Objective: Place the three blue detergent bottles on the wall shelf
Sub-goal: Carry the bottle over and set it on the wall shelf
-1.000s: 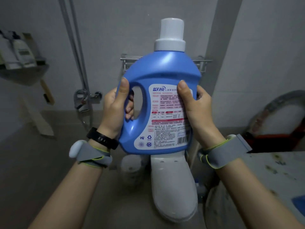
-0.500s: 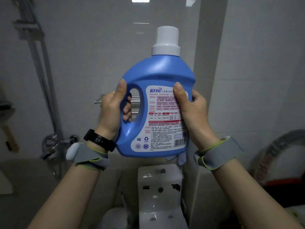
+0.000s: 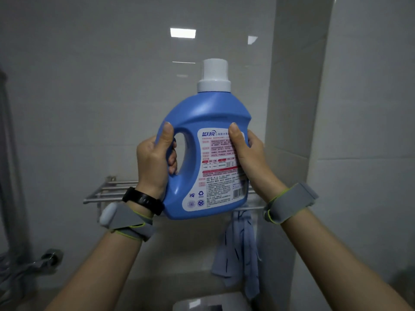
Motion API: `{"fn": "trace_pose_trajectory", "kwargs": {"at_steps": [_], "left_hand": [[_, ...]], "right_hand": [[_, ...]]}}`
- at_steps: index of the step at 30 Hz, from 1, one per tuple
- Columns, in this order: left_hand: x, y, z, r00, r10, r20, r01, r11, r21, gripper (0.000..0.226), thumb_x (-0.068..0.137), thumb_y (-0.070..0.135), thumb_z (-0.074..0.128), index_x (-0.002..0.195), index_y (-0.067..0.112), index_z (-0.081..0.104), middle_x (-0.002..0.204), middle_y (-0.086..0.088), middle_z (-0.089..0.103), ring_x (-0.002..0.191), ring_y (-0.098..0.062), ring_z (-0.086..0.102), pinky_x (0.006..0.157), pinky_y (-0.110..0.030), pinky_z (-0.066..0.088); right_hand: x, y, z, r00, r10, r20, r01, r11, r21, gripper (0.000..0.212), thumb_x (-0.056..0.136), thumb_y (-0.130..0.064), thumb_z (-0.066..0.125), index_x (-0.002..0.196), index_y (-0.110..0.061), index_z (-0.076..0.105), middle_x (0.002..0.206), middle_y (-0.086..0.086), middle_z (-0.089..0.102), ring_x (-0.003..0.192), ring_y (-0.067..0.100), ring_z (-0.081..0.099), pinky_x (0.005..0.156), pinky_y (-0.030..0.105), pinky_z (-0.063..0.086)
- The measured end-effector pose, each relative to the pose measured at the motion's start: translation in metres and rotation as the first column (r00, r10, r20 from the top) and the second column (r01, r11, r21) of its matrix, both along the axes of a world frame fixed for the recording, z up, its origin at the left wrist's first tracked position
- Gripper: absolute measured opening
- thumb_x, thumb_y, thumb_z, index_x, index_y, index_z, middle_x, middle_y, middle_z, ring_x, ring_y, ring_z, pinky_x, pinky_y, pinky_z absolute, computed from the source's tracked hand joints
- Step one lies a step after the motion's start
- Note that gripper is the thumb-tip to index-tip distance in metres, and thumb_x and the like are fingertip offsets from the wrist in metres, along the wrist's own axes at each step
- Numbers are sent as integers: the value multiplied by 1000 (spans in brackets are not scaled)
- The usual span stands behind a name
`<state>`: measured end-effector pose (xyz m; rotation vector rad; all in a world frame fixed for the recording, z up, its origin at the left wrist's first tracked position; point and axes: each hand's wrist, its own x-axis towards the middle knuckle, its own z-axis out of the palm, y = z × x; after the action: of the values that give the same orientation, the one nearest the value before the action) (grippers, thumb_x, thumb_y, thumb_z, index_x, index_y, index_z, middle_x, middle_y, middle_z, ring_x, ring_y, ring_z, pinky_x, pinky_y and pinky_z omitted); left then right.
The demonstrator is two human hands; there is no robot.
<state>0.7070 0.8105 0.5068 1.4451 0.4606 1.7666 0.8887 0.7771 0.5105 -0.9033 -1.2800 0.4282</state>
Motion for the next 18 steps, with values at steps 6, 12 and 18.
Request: {"fn": "trace_pose_trajectory", "kwargs": {"at_steps": [6,12,18], "left_hand": [[38,38,2,949,315,-14,-309,937,162,69,79,55,61,55,-6,38,48,-28,36,44,-34,31,43,-39,30],[90,70,-7,861,508,-5,-506,858,93,47,83,51,60,53,22,40,49,6,38,46,-6,35,46,-23,27],[132,102,-31,765,634,-113,-635,772,32,38,89,52,48,81,16,56,71,-1,61,64,-21,53,57,-28,32]], "right_hand": [[30,70,-1,996,60,68,-54,995,-89,46,90,-58,44,108,-20,62,93,-13,75,85,-3,69,69,17,53],[41,103,-16,986,159,58,-148,975,-166,22,95,-45,46,112,-33,52,96,-27,59,69,-23,60,47,2,44],[42,128,-38,969,214,123,-180,955,-236,29,97,-31,50,125,-22,52,103,-9,65,77,-11,66,58,4,49]]}}
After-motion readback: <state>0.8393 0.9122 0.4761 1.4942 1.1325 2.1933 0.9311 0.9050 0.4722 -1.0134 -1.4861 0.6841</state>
